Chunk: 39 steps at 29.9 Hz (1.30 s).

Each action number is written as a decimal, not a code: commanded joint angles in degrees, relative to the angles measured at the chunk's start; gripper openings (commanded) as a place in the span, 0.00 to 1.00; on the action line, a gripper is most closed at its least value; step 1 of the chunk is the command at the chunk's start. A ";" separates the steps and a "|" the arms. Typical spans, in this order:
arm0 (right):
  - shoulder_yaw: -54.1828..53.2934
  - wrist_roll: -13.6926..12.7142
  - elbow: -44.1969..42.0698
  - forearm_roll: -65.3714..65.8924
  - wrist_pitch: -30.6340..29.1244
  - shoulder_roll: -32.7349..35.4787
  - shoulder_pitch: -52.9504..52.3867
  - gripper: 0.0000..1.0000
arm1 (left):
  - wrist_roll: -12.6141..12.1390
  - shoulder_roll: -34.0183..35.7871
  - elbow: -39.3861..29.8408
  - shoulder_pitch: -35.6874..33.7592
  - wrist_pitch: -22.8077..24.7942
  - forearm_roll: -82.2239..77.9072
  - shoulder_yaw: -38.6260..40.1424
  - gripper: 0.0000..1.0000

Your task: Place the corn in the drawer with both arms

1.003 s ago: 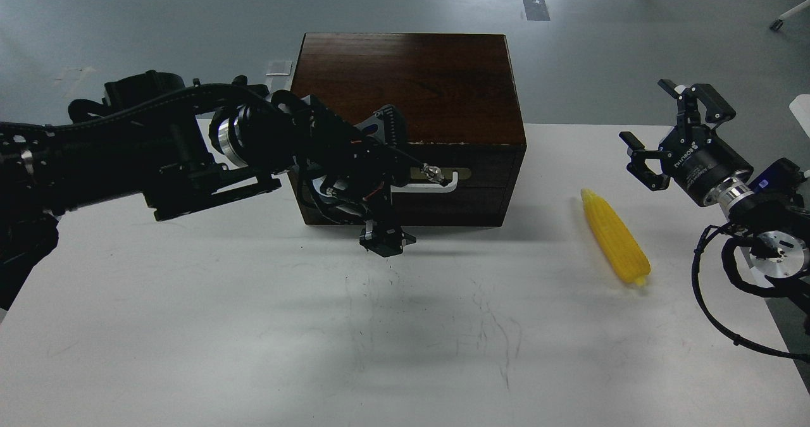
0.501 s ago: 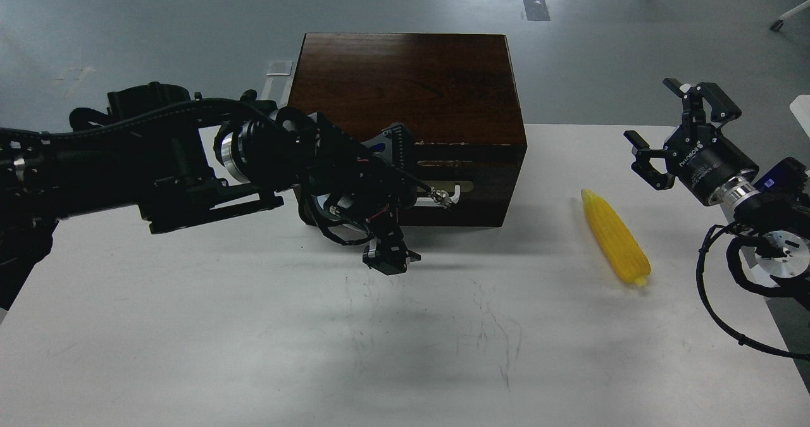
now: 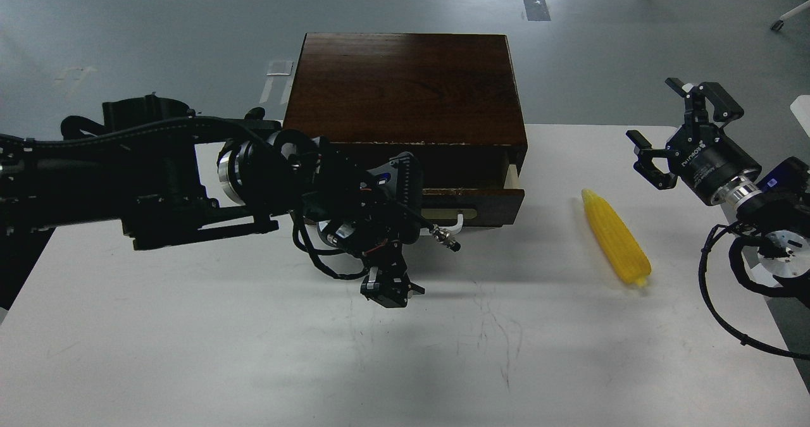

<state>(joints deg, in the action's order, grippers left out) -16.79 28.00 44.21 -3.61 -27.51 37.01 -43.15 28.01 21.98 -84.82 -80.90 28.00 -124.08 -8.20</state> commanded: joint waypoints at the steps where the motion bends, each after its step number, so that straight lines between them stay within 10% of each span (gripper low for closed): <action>1: 0.01 0.00 0.00 0.00 0.00 -0.01 0.00 1.00 | -0.01 0.69 -2.28 -0.57 0.00 0.06 0.12 0.98; 16: 0.01 0.00 0.18 0.00 0.00 0.08 0.00 1.00 | -0.01 2.63 -3.69 -2.85 0.00 2.69 1.70 0.98; 27: -0.95 0.00 0.53 -0.17 -0.35 3.15 -0.09 1.00 | -0.01 13.33 -3.26 -3.74 0.00 52.99 15.49 0.98; 39: -3.25 0.00 -0.18 0.00 -0.08 4.21 0.00 1.00 | -0.01 22.84 7.90 10.22 0.00 101.99 18.66 0.98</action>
<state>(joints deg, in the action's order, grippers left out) -19.75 28.00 43.96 -3.63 -27.26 41.43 -43.19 27.98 44.10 -79.85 -74.76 27.99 -28.98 9.78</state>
